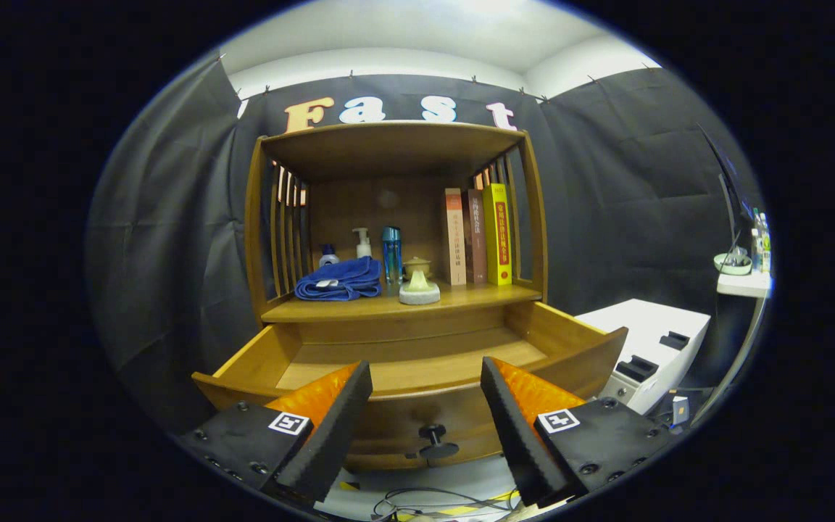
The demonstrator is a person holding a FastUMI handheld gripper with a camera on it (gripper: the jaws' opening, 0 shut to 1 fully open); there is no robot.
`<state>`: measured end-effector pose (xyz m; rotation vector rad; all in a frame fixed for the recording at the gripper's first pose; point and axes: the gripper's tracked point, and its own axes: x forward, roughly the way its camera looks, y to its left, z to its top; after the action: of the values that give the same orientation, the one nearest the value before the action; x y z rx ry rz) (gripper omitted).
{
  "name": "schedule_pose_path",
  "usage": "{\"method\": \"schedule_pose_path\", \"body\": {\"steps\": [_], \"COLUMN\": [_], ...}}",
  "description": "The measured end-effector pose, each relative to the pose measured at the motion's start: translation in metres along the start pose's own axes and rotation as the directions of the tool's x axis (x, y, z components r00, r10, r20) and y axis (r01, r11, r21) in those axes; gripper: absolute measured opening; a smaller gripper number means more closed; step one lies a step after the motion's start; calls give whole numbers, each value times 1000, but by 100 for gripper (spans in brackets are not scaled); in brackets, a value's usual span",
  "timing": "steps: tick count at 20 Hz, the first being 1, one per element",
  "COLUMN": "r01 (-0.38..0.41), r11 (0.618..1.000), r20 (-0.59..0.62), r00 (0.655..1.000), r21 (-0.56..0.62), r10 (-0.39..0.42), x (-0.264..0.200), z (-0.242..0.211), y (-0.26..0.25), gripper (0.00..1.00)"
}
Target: Pull open the drawer, take out the items inside it, and place them on the countertop above the cabinet.
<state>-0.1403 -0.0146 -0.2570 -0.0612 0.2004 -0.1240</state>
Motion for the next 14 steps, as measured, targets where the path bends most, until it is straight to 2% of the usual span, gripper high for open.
{"method": "schedule_pose_path", "body": {"steps": [5,14], "r01": [-1,-36], "r11": [1000,999], "r20": [-50,-96], "r00": [999,995], "r21": [7,-39], "r10": [1,32], "x": [0,14], "z": [-36,-64], "y": [0,26], "gripper": [98,97]}}
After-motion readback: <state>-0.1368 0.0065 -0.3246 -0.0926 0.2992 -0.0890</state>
